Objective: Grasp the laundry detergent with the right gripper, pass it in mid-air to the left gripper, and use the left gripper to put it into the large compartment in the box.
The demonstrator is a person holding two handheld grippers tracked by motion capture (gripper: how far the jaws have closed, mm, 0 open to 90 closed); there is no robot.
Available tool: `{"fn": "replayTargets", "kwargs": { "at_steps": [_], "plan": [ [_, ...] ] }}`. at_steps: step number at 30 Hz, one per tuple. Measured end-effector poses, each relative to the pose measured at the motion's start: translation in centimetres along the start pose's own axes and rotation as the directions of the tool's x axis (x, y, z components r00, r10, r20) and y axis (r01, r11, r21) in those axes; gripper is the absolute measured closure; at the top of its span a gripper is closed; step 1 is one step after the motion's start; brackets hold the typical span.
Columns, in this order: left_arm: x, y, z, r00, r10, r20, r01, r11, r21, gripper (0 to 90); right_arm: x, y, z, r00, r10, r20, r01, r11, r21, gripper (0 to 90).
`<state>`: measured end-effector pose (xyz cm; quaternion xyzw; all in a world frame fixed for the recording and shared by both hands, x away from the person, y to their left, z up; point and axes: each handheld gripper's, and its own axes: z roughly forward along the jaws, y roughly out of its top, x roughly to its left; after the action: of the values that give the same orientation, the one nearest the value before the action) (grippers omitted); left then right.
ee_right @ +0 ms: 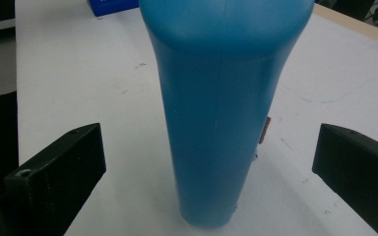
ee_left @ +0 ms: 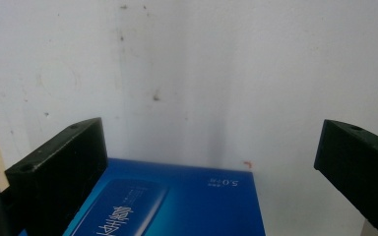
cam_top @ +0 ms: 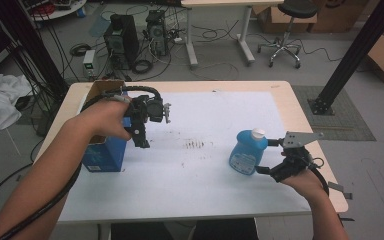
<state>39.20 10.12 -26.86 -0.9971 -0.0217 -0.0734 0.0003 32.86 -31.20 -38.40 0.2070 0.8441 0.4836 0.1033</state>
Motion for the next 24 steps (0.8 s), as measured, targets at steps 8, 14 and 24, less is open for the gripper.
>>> {"fn": "replayTargets", "kwargs": {
  "at_steps": [8,14,24],
  "plan": [
    [-0.1,-0.2,0.1,1.0,0.001,0.0,-0.001,1.0,-0.004,0.1,-0.2,-0.6,1.6,0.9998,0.022,0.001,-0.022,1.0,-0.014,0.0],
    [-0.2,-0.3,0.1,1.0,-0.003,0.002,0.003,1.0,-0.005,0.1,-0.3,-0.8,2.7,0.9996,0.029,0.006,-0.028,0.999,-0.029,0.0],
    [-0.3,-0.5,0.2,1.0,-0.005,0.002,0.005,1.0,-0.004,0.1,-0.3,-0.8,3.9,0.9995,0.029,0.009,-0.029,0.998,-0.047,0.0]
  ]
}}
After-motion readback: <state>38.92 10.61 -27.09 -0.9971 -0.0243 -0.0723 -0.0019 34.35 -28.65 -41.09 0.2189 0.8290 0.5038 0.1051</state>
